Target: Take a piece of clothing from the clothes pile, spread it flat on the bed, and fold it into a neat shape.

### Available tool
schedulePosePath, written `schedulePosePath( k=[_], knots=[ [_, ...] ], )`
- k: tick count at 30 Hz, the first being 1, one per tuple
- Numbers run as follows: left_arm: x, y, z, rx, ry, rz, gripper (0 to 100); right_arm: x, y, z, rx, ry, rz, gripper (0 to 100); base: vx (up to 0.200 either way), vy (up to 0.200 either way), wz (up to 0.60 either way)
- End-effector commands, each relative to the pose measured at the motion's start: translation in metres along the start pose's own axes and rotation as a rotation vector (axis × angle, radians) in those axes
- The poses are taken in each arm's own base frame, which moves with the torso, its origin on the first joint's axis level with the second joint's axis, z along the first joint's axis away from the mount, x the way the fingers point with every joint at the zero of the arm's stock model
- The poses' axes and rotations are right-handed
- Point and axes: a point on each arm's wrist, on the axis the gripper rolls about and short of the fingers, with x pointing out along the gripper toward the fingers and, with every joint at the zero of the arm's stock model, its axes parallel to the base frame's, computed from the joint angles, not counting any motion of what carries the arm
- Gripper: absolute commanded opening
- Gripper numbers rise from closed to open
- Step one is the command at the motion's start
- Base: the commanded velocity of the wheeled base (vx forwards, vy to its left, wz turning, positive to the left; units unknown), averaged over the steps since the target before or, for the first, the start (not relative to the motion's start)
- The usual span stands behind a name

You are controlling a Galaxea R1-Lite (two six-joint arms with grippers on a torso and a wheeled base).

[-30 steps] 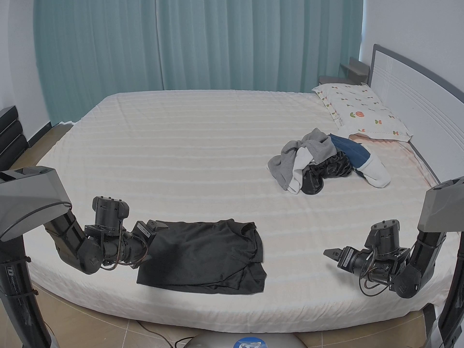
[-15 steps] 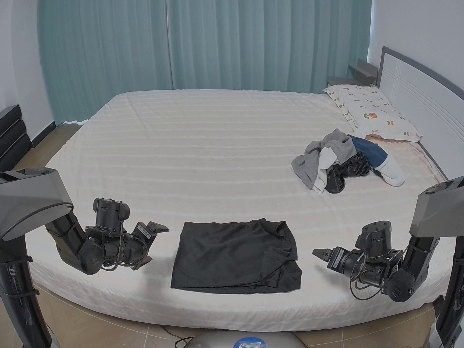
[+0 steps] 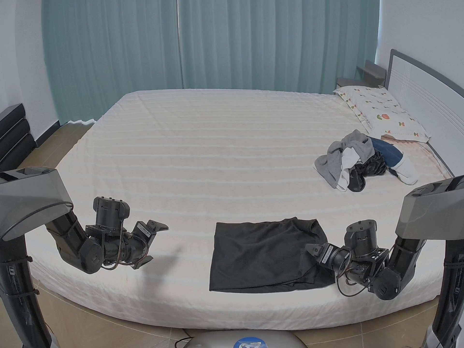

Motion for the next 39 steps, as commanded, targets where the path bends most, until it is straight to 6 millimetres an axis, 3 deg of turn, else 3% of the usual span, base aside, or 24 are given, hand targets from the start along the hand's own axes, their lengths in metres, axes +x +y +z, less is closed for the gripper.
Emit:
schedulePosePath(
  k=[1, 9, 13, 16, 23, 30, 36, 39],
  knots=[
    [0.000, 0.001, 0.000, -0.001, 0.001, 0.003, 100, 0.021, 0.002, -0.004, -0.022, -0.028, -0.075, 100, 0.000, 0.000, 0.00],
    [0.000, 0.001, 0.000, 0.000, 0.000, 0.000, 100, 0.022, -0.001, -0.006, -0.059, -0.001, -0.114, 100, 0.000, 0.000, 0.00],
    [0.000, 0.002, -0.001, 0.001, 0.000, 0.004, 100, 0.021, -0.016, -0.003, -0.115, -0.025, -0.221, 100, 0.000, 0.000, 0.00],
    [0.000, 0.002, -0.001, 0.002, 0.000, 0.005, 100, 0.008, -0.024, 0.002, -0.113, -0.024, -0.244, 100, 0.000, 0.000, 0.00],
    [0.000, 0.002, -0.002, 0.007, 0.002, 0.006, 100, -0.019, -0.055, -0.010, -0.208, 0.079, -0.338, 100, 0.000, 0.000, 0.00],
    [0.001, 0.003, -0.002, 0.010, 0.001, 0.010, 100, -0.050, -0.070, -0.001, -0.271, 0.100, -0.376, 100, 0.000, 0.000, 0.00],
    [0.001, 0.003, -0.002, 0.012, 0.002, 0.011, 100, -0.056, -0.068, 0.010, -0.235, 0.083, -0.300, 100, 0.000, 0.000, 0.00],
    [0.001, 0.004, -0.002, 0.012, 0.003, 0.012, 100, -0.059, -0.061, 0.020, -0.152, 0.084, -0.177, 100, 0.000, 0.000, 0.00]
  ],
)
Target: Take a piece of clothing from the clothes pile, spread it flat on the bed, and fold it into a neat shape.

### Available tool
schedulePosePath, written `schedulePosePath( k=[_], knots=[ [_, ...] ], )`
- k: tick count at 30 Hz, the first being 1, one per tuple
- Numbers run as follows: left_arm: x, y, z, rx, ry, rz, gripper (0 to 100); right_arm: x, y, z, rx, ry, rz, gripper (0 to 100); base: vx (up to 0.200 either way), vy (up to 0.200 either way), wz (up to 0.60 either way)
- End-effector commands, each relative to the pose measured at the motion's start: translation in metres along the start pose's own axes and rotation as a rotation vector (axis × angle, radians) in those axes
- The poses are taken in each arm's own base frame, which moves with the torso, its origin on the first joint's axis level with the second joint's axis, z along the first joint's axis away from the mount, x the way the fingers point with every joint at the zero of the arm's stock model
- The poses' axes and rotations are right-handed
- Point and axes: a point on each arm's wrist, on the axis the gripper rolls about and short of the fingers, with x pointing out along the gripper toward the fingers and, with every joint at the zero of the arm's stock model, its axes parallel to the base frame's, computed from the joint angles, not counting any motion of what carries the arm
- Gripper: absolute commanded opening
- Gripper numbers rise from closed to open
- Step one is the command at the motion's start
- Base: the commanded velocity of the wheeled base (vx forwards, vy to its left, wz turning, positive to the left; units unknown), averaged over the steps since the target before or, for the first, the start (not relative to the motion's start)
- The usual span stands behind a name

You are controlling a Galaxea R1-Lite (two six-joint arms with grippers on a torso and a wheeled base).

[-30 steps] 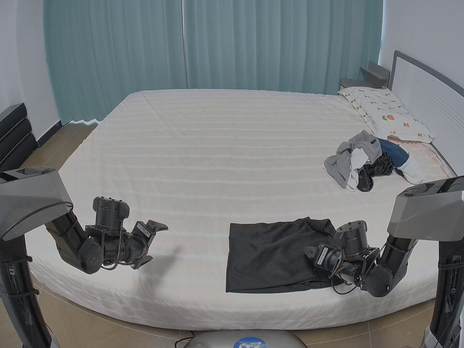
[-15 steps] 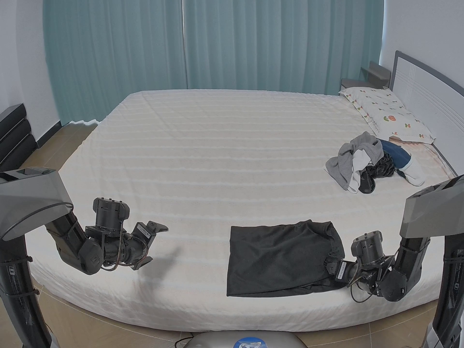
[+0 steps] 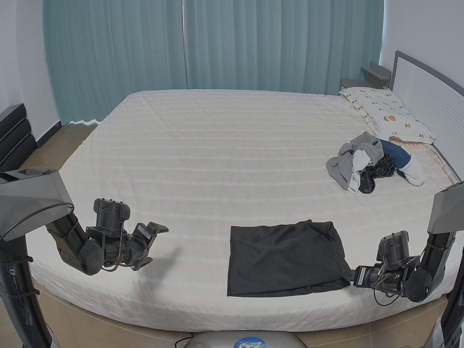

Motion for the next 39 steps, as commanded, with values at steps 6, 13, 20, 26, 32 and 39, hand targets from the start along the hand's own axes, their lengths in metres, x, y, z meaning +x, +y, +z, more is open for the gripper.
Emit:
schedulePosePath(
  k=[6, 13, 20, 26, 32, 39],
  knots=[
    [0.001, 0.001, 0.000, 0.000, 0.002, 0.004, 100, 0.003, 0.010, 0.023, 0.176, -0.040, 0.149, 100, 0.000, 0.000, 0.00],
    [0.001, 0.001, 0.000, 0.000, 0.002, 0.004, 100, 0.027, 0.013, 0.020, 0.211, 0.005, 0.152, 100, 0.000, 0.000, 0.00],
    [0.001, 0.001, 0.000, 0.000, 0.001, 0.004, 100, 0.038, 0.016, 0.017, 0.225, 0.022, 0.149, 0, 0.000, 0.000, 0.00],
    [0.001, 0.001, -0.001, 0.001, 0.001, 0.006, 100, 0.035, 0.014, 0.016, 0.222, 0.025, 0.140, 0, 0.000, 0.000, 0.00],
    [0.001, 0.001, 0.000, 0.000, 0.001, 0.004, 100, 0.023, 0.012, 0.019, 0.219, 0.012, 0.144, 0, 0.000, 0.000, 0.00],
    [0.001, 0.001, -0.001, -0.001, 0.001, 0.006, 100, 0.009, 0.007, 0.017, 0.188, 0.015, 0.143, 0, 0.000, 0.000, 0.00]
  ],
)
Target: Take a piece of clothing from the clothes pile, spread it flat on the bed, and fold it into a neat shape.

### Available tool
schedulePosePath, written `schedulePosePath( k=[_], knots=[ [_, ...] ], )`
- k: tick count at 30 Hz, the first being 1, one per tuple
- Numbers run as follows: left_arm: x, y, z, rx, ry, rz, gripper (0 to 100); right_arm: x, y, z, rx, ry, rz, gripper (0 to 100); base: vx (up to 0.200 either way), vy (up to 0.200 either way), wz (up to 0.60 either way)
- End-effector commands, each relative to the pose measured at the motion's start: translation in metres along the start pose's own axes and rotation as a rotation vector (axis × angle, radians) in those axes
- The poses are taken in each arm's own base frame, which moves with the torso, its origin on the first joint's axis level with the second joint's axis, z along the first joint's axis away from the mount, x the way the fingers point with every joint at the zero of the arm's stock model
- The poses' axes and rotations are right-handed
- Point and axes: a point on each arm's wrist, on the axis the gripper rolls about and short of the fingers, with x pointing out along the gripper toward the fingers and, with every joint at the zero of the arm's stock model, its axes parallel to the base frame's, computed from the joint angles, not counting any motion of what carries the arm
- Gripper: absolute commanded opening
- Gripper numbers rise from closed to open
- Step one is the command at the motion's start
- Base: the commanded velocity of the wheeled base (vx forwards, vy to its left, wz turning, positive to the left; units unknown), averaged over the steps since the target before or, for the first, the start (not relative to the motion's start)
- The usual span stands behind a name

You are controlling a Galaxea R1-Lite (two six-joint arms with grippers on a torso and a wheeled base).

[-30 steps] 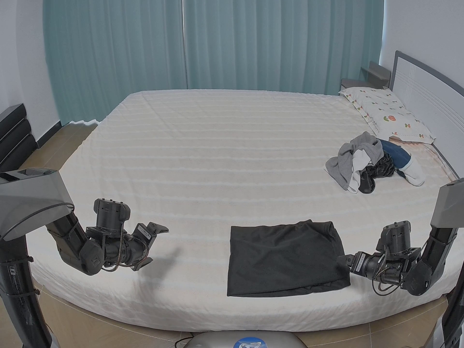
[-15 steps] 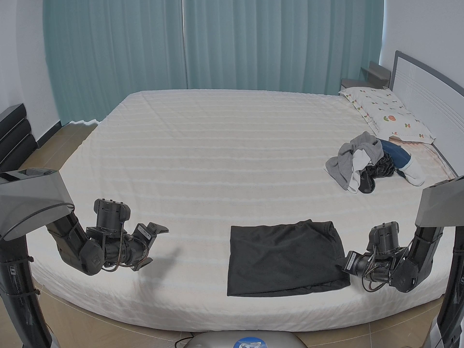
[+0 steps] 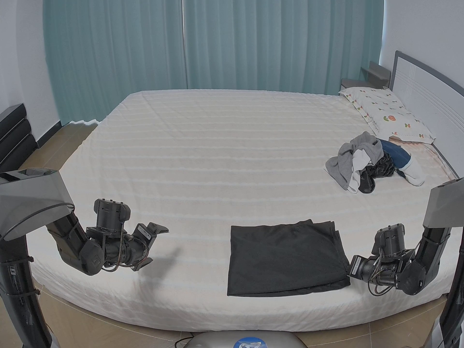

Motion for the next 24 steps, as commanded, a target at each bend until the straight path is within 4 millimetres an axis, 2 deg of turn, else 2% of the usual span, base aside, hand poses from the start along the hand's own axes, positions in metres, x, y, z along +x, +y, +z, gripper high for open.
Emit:
schedulePosePath(
  k=[1, 9, 10, 15, 19, 24],
  knots=[
    [0.000, 0.000, 0.000, 0.000, 0.000, 0.001, 100, -0.009, -0.001, 0.002, -0.017, -0.012, 0.005, 0, 0.000, 0.000, 0.00],
    [0.000, 0.000, 0.000, 0.000, 0.000, 0.000, 100, -0.007, -0.005, -0.009, -0.066, 0.038, -0.022, 0, 0.000, 0.000, 0.00],
    [0.000, 0.000, 0.000, 0.000, 0.000, 0.000, 100, -0.007, -0.006, -0.009, -0.066, 0.040, -0.023, 100, 0.000, 0.000, 0.00],
    [0.000, 0.000, 0.000, -0.001, -0.004, -0.001, 100, -0.006, -0.004, -0.003, -0.060, 0.017, -0.012, 100, 0.000, 0.000, 0.00],
    [0.001, -0.002, 0.001, -0.006, -0.009, -0.005, 100, -0.007, 0.000, 0.025, 0.017, -0.072, 0.058, 100, 0.000, 0.000, 0.00],
    [-0.002, -0.002, 0.001, -0.010, -0.012, -0.009, 100, 0.008, 0.014, 0.044, 0.188, -0.108, 0.141, 100, 0.000, 0.000, 0.00]
  ],
)
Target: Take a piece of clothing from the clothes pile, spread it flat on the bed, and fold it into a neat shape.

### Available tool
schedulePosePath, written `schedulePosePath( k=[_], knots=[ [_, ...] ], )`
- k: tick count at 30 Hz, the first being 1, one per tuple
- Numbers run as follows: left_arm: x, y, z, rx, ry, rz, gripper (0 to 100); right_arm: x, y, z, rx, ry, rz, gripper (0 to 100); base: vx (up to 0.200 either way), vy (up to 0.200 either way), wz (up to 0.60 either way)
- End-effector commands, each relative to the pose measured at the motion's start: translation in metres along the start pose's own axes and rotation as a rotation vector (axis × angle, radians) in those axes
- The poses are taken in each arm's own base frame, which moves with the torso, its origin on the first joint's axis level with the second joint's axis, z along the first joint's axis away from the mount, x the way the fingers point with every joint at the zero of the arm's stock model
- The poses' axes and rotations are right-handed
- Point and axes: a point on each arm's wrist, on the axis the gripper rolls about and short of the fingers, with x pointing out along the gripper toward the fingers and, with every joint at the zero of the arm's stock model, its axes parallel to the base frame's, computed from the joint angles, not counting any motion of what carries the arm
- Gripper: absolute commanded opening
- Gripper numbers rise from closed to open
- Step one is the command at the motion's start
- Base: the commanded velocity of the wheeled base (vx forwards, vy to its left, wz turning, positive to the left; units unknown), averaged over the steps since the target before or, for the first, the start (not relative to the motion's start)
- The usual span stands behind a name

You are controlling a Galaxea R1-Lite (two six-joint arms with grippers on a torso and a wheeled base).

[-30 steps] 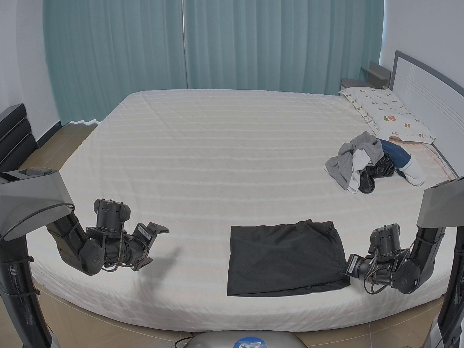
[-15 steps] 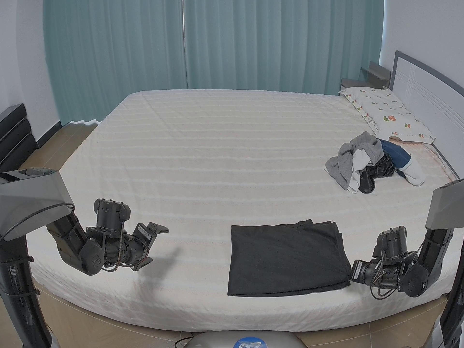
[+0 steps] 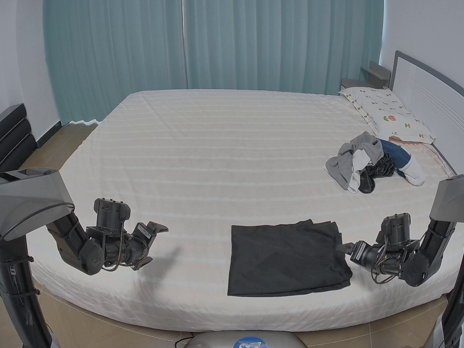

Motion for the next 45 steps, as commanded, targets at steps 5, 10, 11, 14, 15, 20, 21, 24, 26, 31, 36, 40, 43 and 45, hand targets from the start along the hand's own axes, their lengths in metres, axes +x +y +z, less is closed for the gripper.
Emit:
schedulePosePath(
  k=[5, 10, 11, 14, 15, 20, 21, 24, 26, 31, 36, 40, 43, 45],
  knots=[
    [-0.001, 0.000, 0.000, 0.007, -0.004, 0.000, 100, 0.041, 0.015, 0.018, 0.121, -0.052, 0.059, 100, 0.160, 0.000, 0.00],
    [0.000, 0.001, 0.000, 0.007, -0.003, 0.003, 100, 0.060, 0.014, 0.019, 0.122, -0.072, 0.041, 100, 0.080, 0.000, 0.00],
    [0.000, 0.001, 0.000, 0.009, -0.003, 0.003, 100, 0.062, 0.014, 0.020, 0.124, -0.080, 0.044, 100, 0.000, 0.000, 0.00],
    [0.000, 0.001, 0.000, 0.009, -0.003, 0.003, 100, 0.067, 0.016, 0.023, 0.125, -0.106, 0.066, 100, 0.000, 0.000, 0.00],
    [0.000, 0.001, 0.000, 0.009, -0.003, 0.003, 100, 0.068, 0.017, 0.023, 0.125, -0.115, 0.074, 100, 0.000, 0.000, 0.00],
    [0.000, 0.001, 0.000, 0.009, -0.003, 0.003, 100, 0.068, 0.022, 0.030, 0.121, -0.189, 0.134, 100, 0.000, 0.000, 0.00],
    [0.000, 0.001, -0.001, 0.008, -0.002, 0.004, 100, 0.069, 0.022, 0.030, 0.120, -0.197, 0.143, 100, 0.000, 0.000, 0.00],
    [0.000, 0.001, -0.001, 0.008, -0.002, 0.004, 100, 0.073, 0.022, 0.027, 0.115, -0.208, 0.156, 100, 0.000, 0.000, 0.00],
    [0.000, 0.001, -0.001, 0.008, -0.002, 0.004, 100, 0.077, 0.021, 0.024, 0.112, -0.202, 0.158, 100, 0.000, 0.000, 0.00],
    [0.000, 0.001, 0.000, 0.009, -0.003, 0.003, 100, 0.081, 0.022, 0.017, 0.102, -0.183, 0.154, 100, 0.000, 0.000, 0.00],
    [0.001, 0.001, 0.000, 0.009, -0.003, 0.003, 100, 0.082, 0.020, 0.015, 0.100, -0.178, 0.148, 0, 0.000, 0.000, 0.00],
    [0.001, 0.001, 0.000, 0.007, -0.003, 0.003, 100, 0.083, 0.018, 0.015, 0.104, -0.176, 0.140, 0, 0.000, 0.000, 0.00],
    [0.001, 0.001, 0.000, 0.007, -0.003, 0.003, 100, 0.081, 0.015, 0.019, 0.112, -0.187, 0.136, 0, 0.000, 0.000, 0.00],
    [0.001, 0.001, 0.000, 0.007, -0.004, 0.001, 100, 0.081, 0.013, 0.021, 0.117, -0.193, 0.130, 0, 0.000, 0.000, 0.00]
  ],
)
